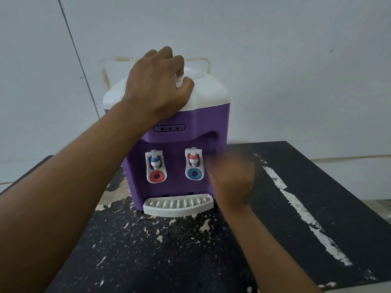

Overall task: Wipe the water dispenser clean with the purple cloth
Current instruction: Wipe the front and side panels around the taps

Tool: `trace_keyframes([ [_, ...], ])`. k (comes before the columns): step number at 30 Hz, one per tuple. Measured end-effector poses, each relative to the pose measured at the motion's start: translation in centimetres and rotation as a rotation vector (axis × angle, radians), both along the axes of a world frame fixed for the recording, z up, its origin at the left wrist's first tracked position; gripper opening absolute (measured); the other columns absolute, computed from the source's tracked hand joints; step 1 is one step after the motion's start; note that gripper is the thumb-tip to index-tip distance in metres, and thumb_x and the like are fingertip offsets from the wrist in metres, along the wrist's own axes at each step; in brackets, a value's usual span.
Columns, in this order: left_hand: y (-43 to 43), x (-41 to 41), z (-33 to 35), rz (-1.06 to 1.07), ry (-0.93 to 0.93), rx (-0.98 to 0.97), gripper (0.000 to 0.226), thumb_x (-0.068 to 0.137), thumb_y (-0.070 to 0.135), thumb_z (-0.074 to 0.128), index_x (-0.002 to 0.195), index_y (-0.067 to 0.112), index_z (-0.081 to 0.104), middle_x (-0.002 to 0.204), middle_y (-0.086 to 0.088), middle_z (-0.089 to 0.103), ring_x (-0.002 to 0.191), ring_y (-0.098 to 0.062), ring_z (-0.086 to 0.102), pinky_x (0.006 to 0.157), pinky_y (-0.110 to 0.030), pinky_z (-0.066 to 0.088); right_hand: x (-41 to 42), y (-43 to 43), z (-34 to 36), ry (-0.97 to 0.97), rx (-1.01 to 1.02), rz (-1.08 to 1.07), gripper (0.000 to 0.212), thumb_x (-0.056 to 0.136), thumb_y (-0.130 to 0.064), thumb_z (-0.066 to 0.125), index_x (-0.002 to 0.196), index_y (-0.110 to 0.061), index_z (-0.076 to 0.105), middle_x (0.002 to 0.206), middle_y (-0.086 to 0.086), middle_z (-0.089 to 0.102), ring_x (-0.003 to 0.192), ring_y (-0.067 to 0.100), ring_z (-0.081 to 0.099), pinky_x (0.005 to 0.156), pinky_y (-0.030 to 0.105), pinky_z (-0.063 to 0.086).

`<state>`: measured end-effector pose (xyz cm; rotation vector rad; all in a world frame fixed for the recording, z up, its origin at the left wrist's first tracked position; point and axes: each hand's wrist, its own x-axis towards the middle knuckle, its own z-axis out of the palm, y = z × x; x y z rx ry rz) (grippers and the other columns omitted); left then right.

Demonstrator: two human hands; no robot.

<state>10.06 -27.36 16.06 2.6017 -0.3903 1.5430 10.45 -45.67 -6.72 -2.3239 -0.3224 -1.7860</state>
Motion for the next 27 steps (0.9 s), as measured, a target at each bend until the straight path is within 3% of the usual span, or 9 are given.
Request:
trace_keyframes([
  [5,0.0,0.0,0.1,0.005,0.001,0.0,0.034,0.091,0.036,0.05,0.1,0.009,0.069,0.099,-0.008,0.061,0.089,-0.025,0.05,0.075,-0.034,0.038,-1.3,-0.3,-3.8,0.203,-0.119,0.031,0.015,0.078,-0.018,0.098,0.081,-0.021,0.083,0.082,-0.002,0.072,0.067,0.023,0.063,0.064,0.037,0.048],
  [9,0.0,0.0,0.0,0.009,0.008,-0.003,0.035,0.091,0.037,0.05,0.101,0.009,0.069,0.1,-0.008,0.061,0.089,-0.025,0.049,0.074,-0.035,0.038,0.0,-0.2,1.6,-0.015,-0.021,0.005,0.005,0.097,-0.031,0.084,0.095,-0.027,0.085,0.08,-0.005,0.069,0.067,0.02,0.059,0.071,0.032,0.035],
  [13,-0.1,0.1,0.1,0.0,0.017,-0.007,0.038,0.09,0.038,0.049,0.101,0.009,0.07,0.101,-0.008,0.061,0.09,-0.026,0.051,0.075,-0.034,0.038,1.5,0.3,5.7,-0.219,0.086,0.012,0.022,0.106,-0.03,0.071,0.089,-0.025,0.083,0.077,-0.004,0.07,0.064,0.023,0.056,0.066,0.037,0.038],
  [17,0.2,0.3,0.0,-0.002,0.014,-0.016,0.038,0.089,0.038,0.048,0.101,0.01,0.07,0.1,-0.007,0.061,0.087,-0.022,0.044,0.074,-0.034,0.036,1.3,1.0,2.9,-0.136,0.136,-0.011,0.028,0.11,-0.034,0.063,0.095,-0.024,0.085,0.079,-0.004,0.072,0.062,0.021,0.058,0.064,0.036,0.041],
  [20,0.2,0.3,0.0,-0.007,0.021,-0.014,0.037,0.089,0.038,0.048,0.1,0.01,0.07,0.099,-0.006,0.061,0.087,-0.021,0.044,0.075,-0.033,0.035,0.7,1.2,0.0,0.003,0.131,0.019,0.011,0.1,-0.029,0.078,0.097,-0.021,0.086,0.079,-0.005,0.074,0.062,0.02,0.059,0.065,0.036,0.042],
  [22,0.2,0.3,0.1,-0.006,0.02,-0.014,0.036,0.088,0.037,0.049,0.1,0.01,0.069,0.099,-0.006,0.06,0.087,-0.021,0.044,0.074,-0.033,0.035,-0.1,1.0,-1.2,0.053,0.191,0.07,0.01,0.098,-0.031,0.083,0.098,-0.022,0.086,0.079,-0.006,0.076,0.062,0.019,0.061,0.067,0.036,0.043],
  [27,0.1,0.3,0.0,0.0,0.014,-0.013,0.036,0.089,0.037,0.05,0.101,0.01,0.07,0.101,-0.007,0.062,0.088,-0.024,0.047,0.075,-0.035,0.038,0.2,1.9,2.6,-0.096,0.396,0.054,0.013,0.1,-0.032,0.08,0.093,-0.024,0.087,0.071,-0.006,0.072,0.06,0.018,0.058,0.068,0.035,0.039],
])
